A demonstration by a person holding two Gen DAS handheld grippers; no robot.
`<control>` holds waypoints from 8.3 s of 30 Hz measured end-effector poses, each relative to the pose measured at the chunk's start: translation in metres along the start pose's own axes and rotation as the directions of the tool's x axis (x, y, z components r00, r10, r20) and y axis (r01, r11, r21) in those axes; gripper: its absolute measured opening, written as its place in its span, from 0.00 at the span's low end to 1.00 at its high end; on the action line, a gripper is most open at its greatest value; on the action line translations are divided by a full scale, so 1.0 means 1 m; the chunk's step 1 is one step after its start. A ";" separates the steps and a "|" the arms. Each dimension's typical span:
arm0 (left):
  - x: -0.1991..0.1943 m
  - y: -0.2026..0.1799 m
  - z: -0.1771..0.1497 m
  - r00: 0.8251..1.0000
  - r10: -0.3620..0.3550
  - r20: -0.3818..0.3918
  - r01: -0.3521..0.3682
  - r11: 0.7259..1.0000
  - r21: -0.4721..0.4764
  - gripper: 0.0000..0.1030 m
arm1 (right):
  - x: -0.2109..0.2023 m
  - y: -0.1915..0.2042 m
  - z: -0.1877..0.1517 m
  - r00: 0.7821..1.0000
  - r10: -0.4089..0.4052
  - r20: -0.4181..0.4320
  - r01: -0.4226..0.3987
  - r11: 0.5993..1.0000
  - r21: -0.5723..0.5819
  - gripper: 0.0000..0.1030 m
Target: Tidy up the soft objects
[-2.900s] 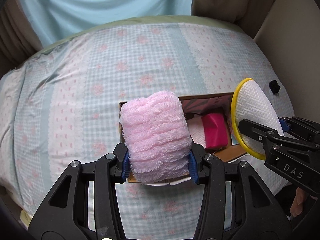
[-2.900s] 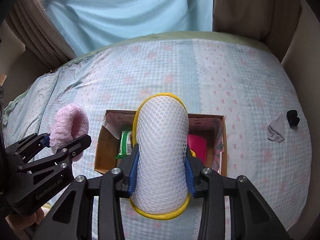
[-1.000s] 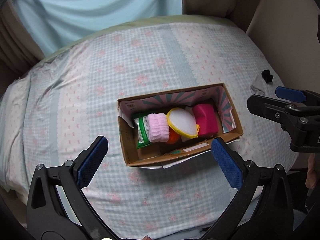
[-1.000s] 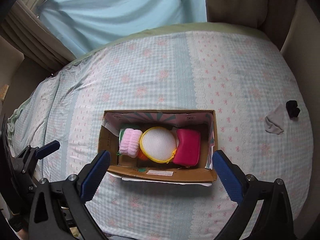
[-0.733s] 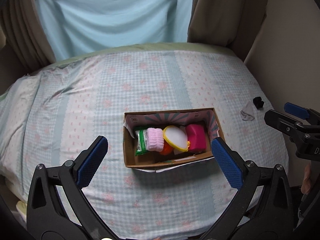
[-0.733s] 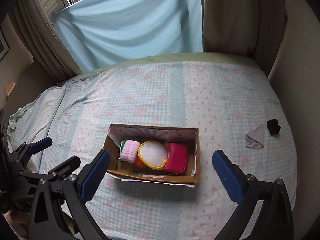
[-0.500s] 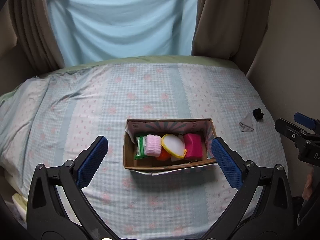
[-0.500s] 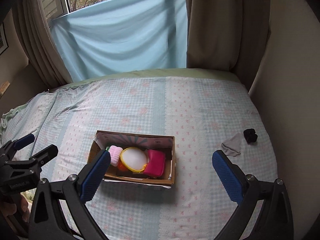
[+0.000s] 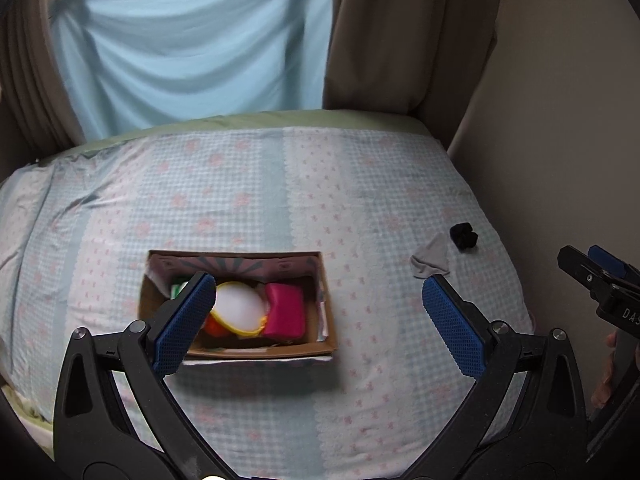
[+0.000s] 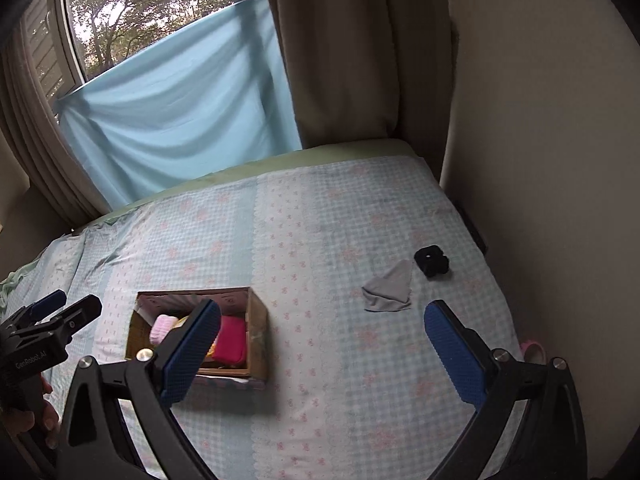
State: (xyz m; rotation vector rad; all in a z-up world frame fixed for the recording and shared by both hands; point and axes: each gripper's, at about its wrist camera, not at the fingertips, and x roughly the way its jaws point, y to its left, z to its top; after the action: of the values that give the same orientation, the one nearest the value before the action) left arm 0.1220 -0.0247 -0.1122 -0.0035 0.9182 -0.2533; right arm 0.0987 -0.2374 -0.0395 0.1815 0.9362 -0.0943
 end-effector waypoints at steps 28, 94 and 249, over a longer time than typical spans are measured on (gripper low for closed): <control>0.379 -0.209 -0.080 0.980 -0.131 -0.152 0.171 0.942 0.288 0.99 | 0.282 -0.227 -0.008 1.000 -0.014 -0.016 0.011 0.982 -0.189 0.97; 0.056 -0.049 0.052 0.986 -0.148 0.082 0.132 0.976 0.175 0.14 | 0.061 -0.029 0.062 0.989 0.006 0.145 0.026 0.975 -0.219 0.21; -0.191 0.111 -0.009 0.923 0.093 0.374 -0.101 0.995 0.002 1.00 | -0.124 0.145 0.006 0.960 -0.005 0.279 0.055 0.984 -0.170 0.99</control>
State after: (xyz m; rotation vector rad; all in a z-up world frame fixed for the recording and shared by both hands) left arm 0.0280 0.1258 0.0198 0.0131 0.5334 -0.1625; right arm 0.0537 -0.0958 0.0810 -0.0113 0.6626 -0.0627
